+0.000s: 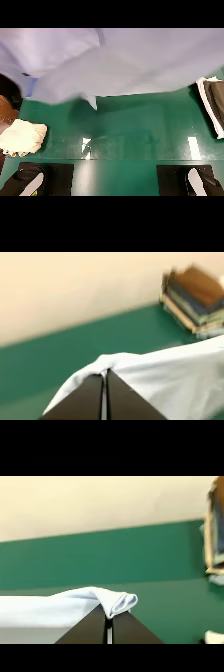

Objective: Fold the shirts.

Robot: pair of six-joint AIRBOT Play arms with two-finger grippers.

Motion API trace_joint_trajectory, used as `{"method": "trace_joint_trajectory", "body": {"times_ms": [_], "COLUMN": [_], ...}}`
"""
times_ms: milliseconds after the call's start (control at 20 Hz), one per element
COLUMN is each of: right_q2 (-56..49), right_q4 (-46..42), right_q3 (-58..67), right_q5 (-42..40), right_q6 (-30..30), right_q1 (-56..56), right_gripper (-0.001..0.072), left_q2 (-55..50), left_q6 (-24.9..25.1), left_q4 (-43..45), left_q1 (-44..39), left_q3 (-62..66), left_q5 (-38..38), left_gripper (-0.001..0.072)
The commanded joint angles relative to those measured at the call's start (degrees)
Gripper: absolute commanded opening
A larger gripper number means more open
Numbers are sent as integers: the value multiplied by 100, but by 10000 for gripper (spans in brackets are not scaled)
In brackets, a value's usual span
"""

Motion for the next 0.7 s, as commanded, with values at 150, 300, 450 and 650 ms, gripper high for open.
{"method": "trace_joint_trajectory", "body": {"times_ms": [150,300,450,650], "right_q2": [-442,-1235,-2035,-3283], "right_q4": [-26,-55,-820,-1969], "right_q3": [1696,1864,1228,197], "right_q5": [977,1792,2118,2098], "right_q6": [278,625,935,1060], "right_q1": [-1032,-614,293,1495], "right_gripper": [20,19,20,20], "left_q2": [-483,-1082,-1915,-3128], "left_q6": [-66,-63,-61,-44], "left_q4": [52,-66,-63,-55], "left_q1": [0,0,0,0], "left_q3": [758,48,-603,-1132], "left_q5": [-92,-376,-1095,-1335], "left_gripper": [24,25,25,26]}}
